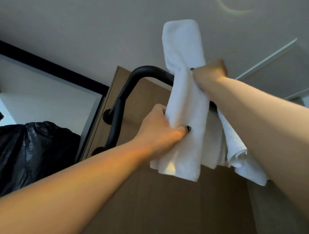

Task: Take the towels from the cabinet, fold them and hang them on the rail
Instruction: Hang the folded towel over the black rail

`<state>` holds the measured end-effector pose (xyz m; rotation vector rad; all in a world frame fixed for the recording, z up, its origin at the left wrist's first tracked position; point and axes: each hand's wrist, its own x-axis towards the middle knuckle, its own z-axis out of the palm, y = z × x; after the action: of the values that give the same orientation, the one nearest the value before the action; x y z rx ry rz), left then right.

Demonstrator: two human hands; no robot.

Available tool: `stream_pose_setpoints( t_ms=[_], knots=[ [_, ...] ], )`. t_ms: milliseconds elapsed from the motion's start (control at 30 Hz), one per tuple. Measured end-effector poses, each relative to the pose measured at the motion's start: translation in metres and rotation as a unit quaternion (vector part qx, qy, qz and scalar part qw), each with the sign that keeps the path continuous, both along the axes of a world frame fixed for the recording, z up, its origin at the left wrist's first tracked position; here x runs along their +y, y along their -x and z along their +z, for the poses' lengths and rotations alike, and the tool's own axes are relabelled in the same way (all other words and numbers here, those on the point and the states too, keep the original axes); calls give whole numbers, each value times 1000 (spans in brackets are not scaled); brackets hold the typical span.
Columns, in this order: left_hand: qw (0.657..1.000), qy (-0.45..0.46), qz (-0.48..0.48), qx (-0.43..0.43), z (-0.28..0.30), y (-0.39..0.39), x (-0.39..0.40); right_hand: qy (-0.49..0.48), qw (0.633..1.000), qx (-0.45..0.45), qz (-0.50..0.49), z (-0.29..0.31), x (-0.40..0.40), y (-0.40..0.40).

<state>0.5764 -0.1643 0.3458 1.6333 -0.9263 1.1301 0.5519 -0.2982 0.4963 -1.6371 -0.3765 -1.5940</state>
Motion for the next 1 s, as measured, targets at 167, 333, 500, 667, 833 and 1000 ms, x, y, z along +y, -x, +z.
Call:
stream_pose_setpoints(
  t_ms=[167, 333, 500, 667, 833, 1000],
  knots=[
    [999, 26, 1, -29, -5, -22, -6, 179, 979, -91, -15, 5, 10, -1],
    [995, 65, 35, -69, -9, -40, -20, 300, 954, -13, -9, -1, -1, 0],
    [980, 113, 71, -146, -15, -51, -29, 287, 955, 66, 30, 10, 7, -3],
    [945, 210, 19, -249, -6, -48, -15, 292, 953, 75, 39, 16, 10, -3],
    [980, 148, 65, -118, 35, -36, 14, 289, 949, 99, 80, 14, 12, -1],
    [955, 20, 273, -118, 51, -32, 14, 274, 953, 98, 84, 4, 1, 1]
  ],
)
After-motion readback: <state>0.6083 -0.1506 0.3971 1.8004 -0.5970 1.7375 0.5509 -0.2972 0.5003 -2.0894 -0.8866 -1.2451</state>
